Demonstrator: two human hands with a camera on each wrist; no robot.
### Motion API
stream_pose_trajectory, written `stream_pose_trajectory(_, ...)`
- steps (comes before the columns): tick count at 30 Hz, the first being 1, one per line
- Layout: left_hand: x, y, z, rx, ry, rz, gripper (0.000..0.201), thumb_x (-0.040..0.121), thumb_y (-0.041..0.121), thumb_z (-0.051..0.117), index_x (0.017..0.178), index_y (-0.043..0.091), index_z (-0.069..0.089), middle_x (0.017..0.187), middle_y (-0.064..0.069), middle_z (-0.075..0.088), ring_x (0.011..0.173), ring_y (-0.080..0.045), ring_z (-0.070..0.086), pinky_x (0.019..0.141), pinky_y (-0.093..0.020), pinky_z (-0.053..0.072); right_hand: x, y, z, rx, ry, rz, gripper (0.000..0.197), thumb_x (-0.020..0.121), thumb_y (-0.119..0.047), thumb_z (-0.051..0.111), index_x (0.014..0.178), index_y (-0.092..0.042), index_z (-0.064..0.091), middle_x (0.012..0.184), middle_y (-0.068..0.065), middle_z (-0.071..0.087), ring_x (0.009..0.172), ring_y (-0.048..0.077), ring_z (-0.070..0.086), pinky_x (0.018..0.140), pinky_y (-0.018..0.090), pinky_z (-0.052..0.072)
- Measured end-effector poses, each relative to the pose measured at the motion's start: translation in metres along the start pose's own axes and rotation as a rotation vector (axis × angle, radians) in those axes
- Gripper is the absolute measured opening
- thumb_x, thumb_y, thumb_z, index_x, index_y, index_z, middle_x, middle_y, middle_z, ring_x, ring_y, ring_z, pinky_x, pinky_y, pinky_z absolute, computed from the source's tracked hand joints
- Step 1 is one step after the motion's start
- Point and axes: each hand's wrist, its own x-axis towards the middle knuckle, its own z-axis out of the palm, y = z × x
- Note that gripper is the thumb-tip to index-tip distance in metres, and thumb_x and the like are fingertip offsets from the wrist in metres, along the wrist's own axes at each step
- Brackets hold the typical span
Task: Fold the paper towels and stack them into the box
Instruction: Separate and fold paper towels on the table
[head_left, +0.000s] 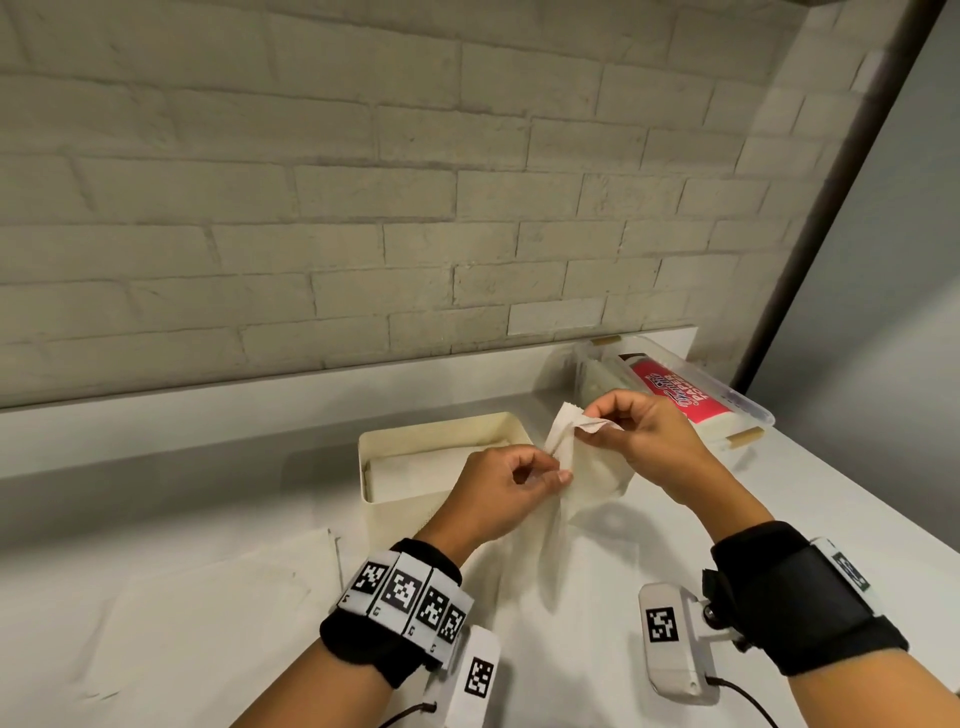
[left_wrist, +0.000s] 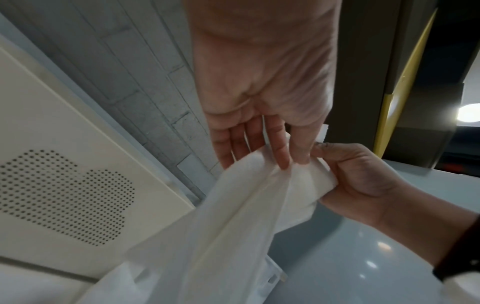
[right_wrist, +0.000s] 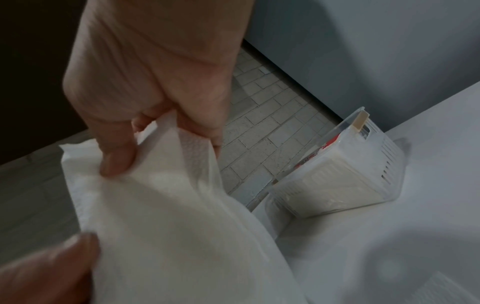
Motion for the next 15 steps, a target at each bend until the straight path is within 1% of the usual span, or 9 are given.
stream_pose_trajectory(1, -0.002, -0.001, -0.001, 0.025, -0.010, -0.025, 0.012, 0.076, 0.030, 0.076, 0.085, 0.023, 0.071, 0.085, 0.007, 0.067, 0.082, -0.008, 0.059, 0.082, -0.028, 0.049, 0.000, -0.002, -0.001, 0.001, 0.003, 0.004, 0.019, 0.077, 0.000, 0.071, 0.067, -0.015, 0.063, 0.064, -0.003, 0.061, 0.056, 0.005, 0.056, 0.053, 0.016, 0.045)
stream_pose_trajectory(2, -0.004, -0.002, 0.000, 0.048, -0.020, -0.050, 0.023, 0.073, 0.033, 0.078, 0.092, 0.021, 0.071, 0.088, 0.010, 0.067, 0.085, -0.006, 0.060, 0.082, -0.023, 0.049, 0.000, -0.004, -0.002, 0.001, 0.004, 0.007, 0.019, 0.077, -0.001, 0.071, 0.067, -0.015, 0.063, 0.065, -0.002, 0.061, 0.058, 0.008, 0.056, 0.054, 0.018, 0.046)
stream_pose_trajectory(4, -0.008, -0.005, 0.001, 0.111, -0.022, -0.079, 0.038, 0.068, 0.038, 0.081, 0.100, 0.020, 0.071, 0.090, 0.011, 0.068, 0.083, -0.002, 0.061, 0.071, -0.011, 0.046, 0.000, -0.007, -0.004, -0.006, 0.008, 0.008, 0.019, 0.076, -0.001, 0.071, 0.068, -0.016, 0.062, 0.068, 0.000, 0.062, 0.062, 0.012, 0.057, 0.058, 0.022, 0.047)
stream_pose_trajectory(5, -0.009, -0.006, 0.001, 0.152, -0.006, -0.078, 0.037, 0.068, 0.039, 0.081, 0.097, 0.019, 0.071, 0.085, 0.010, 0.068, 0.076, -0.001, 0.060, 0.063, -0.007, 0.042, 0.001, -0.009, -0.004, -0.013, 0.011, 0.007, 0.019, 0.076, -0.002, 0.071, 0.067, -0.016, 0.062, 0.070, 0.001, 0.062, 0.064, 0.013, 0.057, 0.059, 0.022, 0.047)
stream_pose_trajectory(7, -0.010, -0.010, 0.001, 0.214, 0.068, -0.080, 0.027, 0.072, 0.036, 0.077, 0.087, 0.014, 0.072, 0.067, 0.011, 0.061, 0.059, 0.002, 0.051, 0.050, -0.008, 0.036, 0.002, -0.011, -0.005, -0.024, 0.016, 0.000, 0.021, 0.076, -0.002, 0.072, 0.067, -0.017, 0.061, 0.069, -0.001, 0.061, 0.063, 0.011, 0.056, 0.056, 0.017, 0.046)
stream_pose_trajectory(9, -0.011, -0.015, -0.003, 0.212, 0.123, -0.084, 0.023, 0.076, 0.033, 0.074, 0.082, 0.011, 0.072, 0.060, 0.012, 0.056, 0.053, 0.002, 0.046, 0.048, -0.011, 0.034, 0.006, -0.013, -0.004, -0.030, 0.036, -0.009, 0.022, 0.075, -0.002, 0.073, 0.066, -0.017, 0.060, 0.067, -0.002, 0.061, 0.060, 0.009, 0.055, 0.054, 0.013, 0.044)
stream_pose_trajectory(12, -0.011, -0.014, -0.020, 0.133, 0.129, -0.105, 0.015, 0.076, 0.031, 0.075, 0.080, 0.017, 0.073, 0.066, 0.009, 0.063, 0.059, -0.003, 0.054, 0.050, -0.010, 0.037, 0.015, -0.011, -0.001, -0.008, 0.099, -0.006, 0.022, 0.074, -0.002, 0.074, 0.064, -0.016, 0.060, 0.062, -0.004, 0.062, 0.052, 0.002, 0.056, 0.051, 0.011, 0.046)
stream_pose_trajectory(13, -0.010, -0.013, -0.029, 0.105, 0.135, -0.117, 0.011, 0.075, 0.031, 0.076, 0.077, 0.021, 0.072, 0.066, 0.010, 0.064, 0.058, -0.002, 0.055, 0.050, -0.011, 0.039, 0.019, -0.009, 0.001, 0.018, 0.116, 0.002, 0.022, 0.074, -0.001, 0.074, 0.065, -0.016, 0.060, 0.063, -0.004, 0.062, 0.050, 0.000, 0.056, 0.051, 0.013, 0.047)
stream_pose_trajectory(15, -0.006, -0.011, -0.053, 0.093, 0.138, -0.149, 0.011, 0.074, 0.029, 0.078, 0.071, 0.025, 0.068, 0.063, 0.013, 0.063, 0.054, 0.002, 0.055, 0.048, -0.010, 0.040, 0.028, -0.005, 0.009, 0.072, 0.137, 0.031, 0.022, 0.075, 0.000, 0.072, 0.069, -0.016, 0.060, 0.068, 0.000, 0.063, 0.050, 0.003, 0.058, 0.054, 0.019, 0.048)
